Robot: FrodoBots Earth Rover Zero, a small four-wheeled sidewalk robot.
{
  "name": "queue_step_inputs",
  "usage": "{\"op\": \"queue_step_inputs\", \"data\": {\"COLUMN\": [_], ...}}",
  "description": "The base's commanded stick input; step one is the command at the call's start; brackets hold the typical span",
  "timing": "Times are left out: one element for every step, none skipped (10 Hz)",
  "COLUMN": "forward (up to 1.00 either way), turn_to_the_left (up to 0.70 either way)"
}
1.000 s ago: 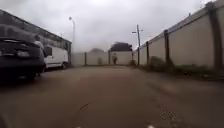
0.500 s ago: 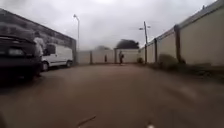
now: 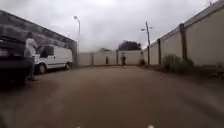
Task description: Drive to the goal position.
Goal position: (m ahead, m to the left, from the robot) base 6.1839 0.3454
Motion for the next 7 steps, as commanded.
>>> {"op": "queue_step_inputs", "data": {"forward": [1.00, 1.00, 1.00, 1.00, 1.00, 1.00, 1.00], "turn_to_the_left": [0.00, 0.00, 0.00, 0.00, 0.00, 0.00, 0.00]}}
